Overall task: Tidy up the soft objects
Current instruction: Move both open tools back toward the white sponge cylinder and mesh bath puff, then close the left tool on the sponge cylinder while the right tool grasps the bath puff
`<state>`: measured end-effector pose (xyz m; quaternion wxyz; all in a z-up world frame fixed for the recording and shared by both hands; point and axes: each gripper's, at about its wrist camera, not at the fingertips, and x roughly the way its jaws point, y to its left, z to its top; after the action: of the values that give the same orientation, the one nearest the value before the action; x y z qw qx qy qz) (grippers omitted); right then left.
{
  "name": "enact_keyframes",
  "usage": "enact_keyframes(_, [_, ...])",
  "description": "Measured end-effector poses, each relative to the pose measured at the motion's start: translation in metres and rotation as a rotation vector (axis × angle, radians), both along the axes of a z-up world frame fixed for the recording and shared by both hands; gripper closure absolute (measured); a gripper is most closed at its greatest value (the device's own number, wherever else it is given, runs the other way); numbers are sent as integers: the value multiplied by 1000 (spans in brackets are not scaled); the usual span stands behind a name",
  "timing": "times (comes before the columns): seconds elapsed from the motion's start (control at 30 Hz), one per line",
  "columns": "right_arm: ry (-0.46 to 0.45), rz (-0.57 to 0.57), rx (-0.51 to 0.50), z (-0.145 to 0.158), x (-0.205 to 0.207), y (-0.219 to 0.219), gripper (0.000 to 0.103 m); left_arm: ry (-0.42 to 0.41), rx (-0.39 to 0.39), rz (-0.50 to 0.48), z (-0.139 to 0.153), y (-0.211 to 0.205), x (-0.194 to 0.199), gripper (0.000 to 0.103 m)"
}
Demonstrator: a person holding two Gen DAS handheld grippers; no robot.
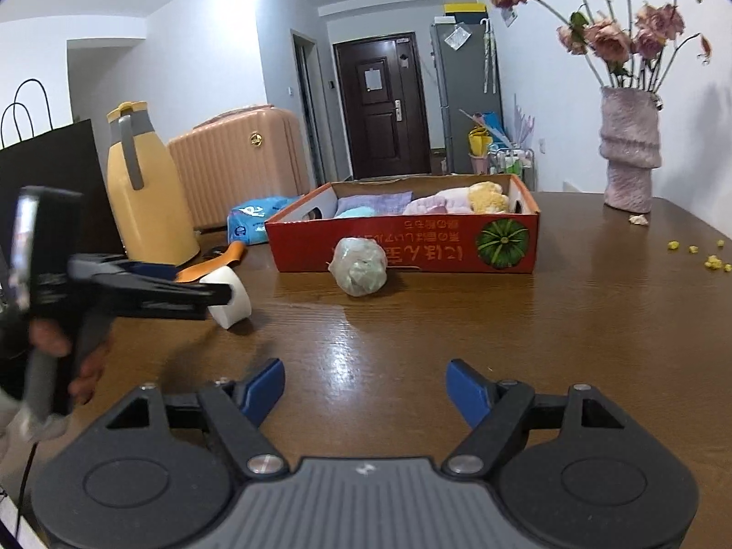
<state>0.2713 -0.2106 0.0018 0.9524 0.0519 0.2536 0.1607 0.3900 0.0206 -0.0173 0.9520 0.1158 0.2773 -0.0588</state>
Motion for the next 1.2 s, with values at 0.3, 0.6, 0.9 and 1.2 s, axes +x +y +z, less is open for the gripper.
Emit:
enact_keyframes(0.3, [21,24,12,-7,50,14,27,4,-252,17,-4,9,4,50])
enact_keyframes(0.6, [41,91,48,-12,77,30,27,96,-236,32,-26,23,-50,44])
enact_keyframes(0.9, [17,95,40,-2,104,38,29,56,-253,-15,-12,29,-41,22])
enact_keyframes(1.2, [15,71,-47,-12,181,58,30,92,-244,-22,-25,29,-27,20])
